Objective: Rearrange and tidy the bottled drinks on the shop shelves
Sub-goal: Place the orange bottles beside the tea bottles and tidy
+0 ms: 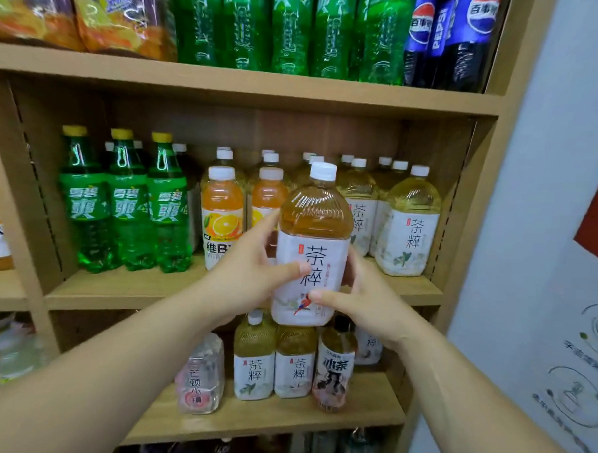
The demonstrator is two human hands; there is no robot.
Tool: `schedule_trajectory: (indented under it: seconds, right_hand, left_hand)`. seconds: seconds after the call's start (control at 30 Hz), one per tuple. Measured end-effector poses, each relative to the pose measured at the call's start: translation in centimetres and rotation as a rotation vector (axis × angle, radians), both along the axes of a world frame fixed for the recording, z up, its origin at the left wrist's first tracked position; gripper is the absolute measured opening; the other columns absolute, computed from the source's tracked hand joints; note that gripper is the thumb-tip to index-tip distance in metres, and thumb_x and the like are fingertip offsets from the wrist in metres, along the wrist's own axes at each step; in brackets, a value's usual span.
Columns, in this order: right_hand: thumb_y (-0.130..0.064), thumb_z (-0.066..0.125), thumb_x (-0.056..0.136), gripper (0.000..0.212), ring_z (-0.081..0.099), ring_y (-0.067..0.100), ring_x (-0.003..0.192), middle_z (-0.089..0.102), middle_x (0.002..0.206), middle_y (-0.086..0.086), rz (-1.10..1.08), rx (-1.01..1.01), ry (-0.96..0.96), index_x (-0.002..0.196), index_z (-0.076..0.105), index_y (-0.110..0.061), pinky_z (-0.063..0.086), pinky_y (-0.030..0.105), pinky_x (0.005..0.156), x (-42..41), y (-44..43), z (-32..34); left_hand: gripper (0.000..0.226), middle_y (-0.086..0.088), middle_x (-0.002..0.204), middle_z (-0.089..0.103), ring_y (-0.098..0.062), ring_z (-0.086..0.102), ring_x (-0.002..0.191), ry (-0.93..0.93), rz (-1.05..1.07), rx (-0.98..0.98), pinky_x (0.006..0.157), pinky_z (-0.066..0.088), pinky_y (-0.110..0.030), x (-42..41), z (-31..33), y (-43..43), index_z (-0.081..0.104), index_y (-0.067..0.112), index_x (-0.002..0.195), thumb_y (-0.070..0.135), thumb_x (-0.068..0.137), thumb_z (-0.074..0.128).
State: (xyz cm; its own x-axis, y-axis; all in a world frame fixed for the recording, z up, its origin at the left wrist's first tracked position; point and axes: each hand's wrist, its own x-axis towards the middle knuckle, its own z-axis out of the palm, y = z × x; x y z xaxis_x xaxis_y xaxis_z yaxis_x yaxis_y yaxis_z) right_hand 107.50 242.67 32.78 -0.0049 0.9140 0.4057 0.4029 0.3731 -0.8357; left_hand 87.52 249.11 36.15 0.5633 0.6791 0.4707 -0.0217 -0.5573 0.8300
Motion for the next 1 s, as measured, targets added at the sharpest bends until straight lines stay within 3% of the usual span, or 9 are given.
schedule_trajectory:
  seconds: [0.1, 0.17, 0.27, 0.37, 0.47, 0.53, 0.67, 0.83, 1.0]
  right_hand:
    - [-0.011, 0.079, 0.087, 0.072, 0.062, 0.013, 0.127, 0.065, 0.137, -0.007, -0.055, 0.005, 0.048, 0.147, 0.044, -0.029, 0.054, 0.045, 0.102, 1.0, 0.7, -0.5]
    - [-0.012, 0.079, 0.087, 0.071, 0.064, 0.012, 0.124, 0.067, 0.134, -0.009, -0.090, 0.012, 0.074, 0.146, 0.045, -0.029, 0.055, 0.045, 0.101, 1.4, 1.3, -0.6]
    - [-0.014, 0.081, 0.085, 0.074, 0.064, 0.002, 0.118, 0.068, 0.130, -0.012, -0.157, 0.009, 0.048, 0.147, 0.044, -0.030, 0.056, 0.033, 0.097, 1.9, 2.3, -0.7]
    - [-0.018, 0.082, 0.085, 0.078, 0.062, -0.004, 0.117, 0.067, 0.131, -0.014, -0.183, -0.021, 0.003, 0.150, 0.041, -0.031, 0.053, 0.028, 0.098, 2.4, 3.4, -0.8]
    - [-0.018, 0.079, 0.087, 0.072, 0.059, -0.019, 0.107, 0.065, 0.122, -0.024, -0.193, -0.047, -0.027, 0.147, 0.041, -0.033, 0.051, 0.009, 0.086, 2.5, 4.2, -0.5]
    - [-0.019, 0.078, 0.089, 0.071, 0.057, -0.024, 0.100, 0.061, 0.118, -0.030, -0.205, -0.066, -0.044, 0.147, 0.040, -0.034, 0.047, 0.003, 0.077, 2.6, 4.6, -0.3]
    - [-0.023, 0.076, 0.090, 0.069, 0.055, -0.019, 0.102, 0.059, 0.123, -0.027, -0.260, -0.082, -0.099, 0.145, 0.038, -0.040, 0.043, 0.007, 0.083, 2.8, 5.2, -0.4]
    - [-0.026, 0.071, 0.094, 0.071, 0.055, 0.006, 0.124, 0.058, 0.141, -0.015, -0.371, -0.109, -0.133, 0.154, 0.032, -0.035, 0.047, 0.036, 0.106, 2.8, 6.2, -0.7]
    - [-0.028, 0.072, 0.093, 0.073, 0.053, 0.016, 0.134, 0.055, 0.147, -0.007, -0.454, -0.158, -0.149, 0.154, 0.031, -0.032, 0.046, 0.046, 0.111, 2.5, 7.1, -0.5]
  left_hand:
    - [0.060, 0.014, 0.119, 0.071, -0.005, 0.068, 0.110, -0.010, 0.058, -0.017, 0.084, 0.062, -0.034, 1.4, -0.3, 0.6, 0.052, 0.036, 0.137, 0.014, 0.088, 0.078]
    - [0.062, 0.021, 0.121, 0.066, 0.000, 0.066, 0.109, 0.038, 0.168, 0.071, 0.087, 0.059, -0.027, 1.9, -0.3, 1.1, 0.049, 0.040, 0.139, 0.024, 0.087, 0.079]
    - [0.067, 0.018, 0.125, 0.058, -0.004, 0.060, 0.108, 0.083, 0.462, 0.236, 0.087, 0.051, -0.027, 1.2, -0.6, 1.8, 0.047, 0.034, 0.145, 0.035, 0.086, 0.078]
    - [0.060, 0.007, 0.124, 0.052, -0.012, 0.055, 0.108, 0.035, 0.750, 0.390, 0.091, 0.049, -0.033, -1.0, -1.4, 3.2, 0.053, 0.025, 0.136, 0.031, 0.083, 0.080]
    - [0.068, 0.003, 0.127, 0.046, -0.021, 0.052, 0.118, 0.011, 0.918, 0.369, 0.100, 0.049, -0.045, -3.0, -1.8, 4.9, 0.047, 0.025, 0.137, 0.031, 0.080, 0.083]
    - [0.077, 0.000, 0.134, 0.046, -0.021, 0.049, 0.126, 0.031, 0.945, 0.273, 0.105, 0.047, -0.047, -3.7, -2.1, 5.8, 0.040, 0.025, 0.143, 0.033, 0.080, 0.083]
    - [0.091, -0.003, 0.146, 0.050, -0.023, 0.050, 0.132, 0.103, 0.840, 0.134, 0.105, 0.046, -0.042, -3.9, -2.5, 6.6, 0.033, 0.020, 0.152, 0.036, 0.078, 0.085]
    - [0.085, 0.001, 0.139, 0.059, -0.020, 0.057, 0.125, 0.122, 0.747, 0.062, 0.094, 0.043, -0.030, -3.3, -3.1, 7.3, 0.036, 0.023, 0.150, 0.030, 0.081, 0.084]
    - [0.072, 0.002, 0.131, 0.063, -0.021, 0.060, 0.120, 0.148, 0.714, 0.059, 0.093, 0.047, -0.032, -3.4, -3.4, 8.7, 0.040, 0.023, 0.145, 0.024, 0.086, 0.080]
